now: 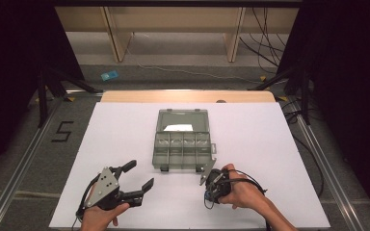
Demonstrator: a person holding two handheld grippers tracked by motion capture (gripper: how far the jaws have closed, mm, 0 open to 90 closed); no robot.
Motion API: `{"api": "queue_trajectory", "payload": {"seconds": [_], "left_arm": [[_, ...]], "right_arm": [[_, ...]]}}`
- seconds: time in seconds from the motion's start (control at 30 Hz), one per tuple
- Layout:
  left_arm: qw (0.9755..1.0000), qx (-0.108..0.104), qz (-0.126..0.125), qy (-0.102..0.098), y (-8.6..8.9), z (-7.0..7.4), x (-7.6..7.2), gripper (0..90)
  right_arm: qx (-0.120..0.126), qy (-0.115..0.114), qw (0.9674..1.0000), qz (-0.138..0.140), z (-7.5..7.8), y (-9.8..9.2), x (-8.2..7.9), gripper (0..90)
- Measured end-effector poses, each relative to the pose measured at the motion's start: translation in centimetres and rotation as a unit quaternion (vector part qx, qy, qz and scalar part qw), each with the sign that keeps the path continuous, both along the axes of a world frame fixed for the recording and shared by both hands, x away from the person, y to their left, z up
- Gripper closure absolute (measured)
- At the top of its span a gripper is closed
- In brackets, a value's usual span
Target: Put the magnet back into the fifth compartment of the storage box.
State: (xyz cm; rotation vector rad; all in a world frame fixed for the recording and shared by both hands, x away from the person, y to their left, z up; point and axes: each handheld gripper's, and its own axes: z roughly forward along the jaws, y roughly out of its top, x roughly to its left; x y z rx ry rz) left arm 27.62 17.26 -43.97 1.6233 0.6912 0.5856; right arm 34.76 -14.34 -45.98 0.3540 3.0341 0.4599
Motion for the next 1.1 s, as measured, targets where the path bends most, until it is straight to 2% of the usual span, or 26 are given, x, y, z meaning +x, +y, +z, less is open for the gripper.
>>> {"api": "queue_trajectory", "payload": {"seconds": [0.17, 0.33, 0.43, 0.63, 0.67, 0.7, 0.8, 0.9, 1.1], "left_arm": [[1.0, -0.001, 0.001, 0.0, 0.0, 0.0, 0.0, 20.0], [1.0, -0.002, 0.001, 0.001, 0.0, 0.0, 0.0, 20.0], [1.0, -0.002, 0.001, 0.0, 0.0, 0.0, 0.0, 20.0], [1.0, -0.002, 0.001, 0.0, 0.0, 0.0, 0.0, 20.0], [1.0, -0.001, 0.001, 0.0, 0.0, 0.0, 0.0, 20.0], [1.0, -0.001, 0.001, 0.0, 0.0, 0.0, 0.0, 20.0], [1.0, -0.002, 0.001, 0.0, 0.0, 0.0, 0.0, 20.0], [1.0, -0.001, 0.002, 0.0, 0.0, 0.0, 0.0, 20.0], [1.0, 0.0, 0.002, 0.0, 0.1, 0.0, 0.0, 20.0]], "right_arm": [[0.006, -0.006, 1.0, 0.0, 0.3, 0.0, 0.1, 62.3], [0.024, -0.027, 0.9994, -0.002, 1.4, -0.1, 0.2, 62.4], [0.025, -0.034, 0.9991, -0.002, 1.9, -0.1, 0.2, 62.4], [0.034, -0.039, 0.9987, -0.003, 2.3, 0.0, 0.4, 62.4], [0.041, -0.047, 0.998, -0.004, 2.5, 0.0, 0.4, 62.4], [0.038, -0.046, 0.9982, -0.004, 2.6, 0.1, 0.4, 62.4], [0.048, -0.055, 0.9973, -0.007, 2.9, 0.3, 0.6, 62.3], [0.047, -0.053, 0.9975, -0.003, 3.2, 0.5, 0.8, 62.4], [0.059, -0.068, 0.9959, 0.001, 4.0, 1.4, 1.3, 62.4]]}}
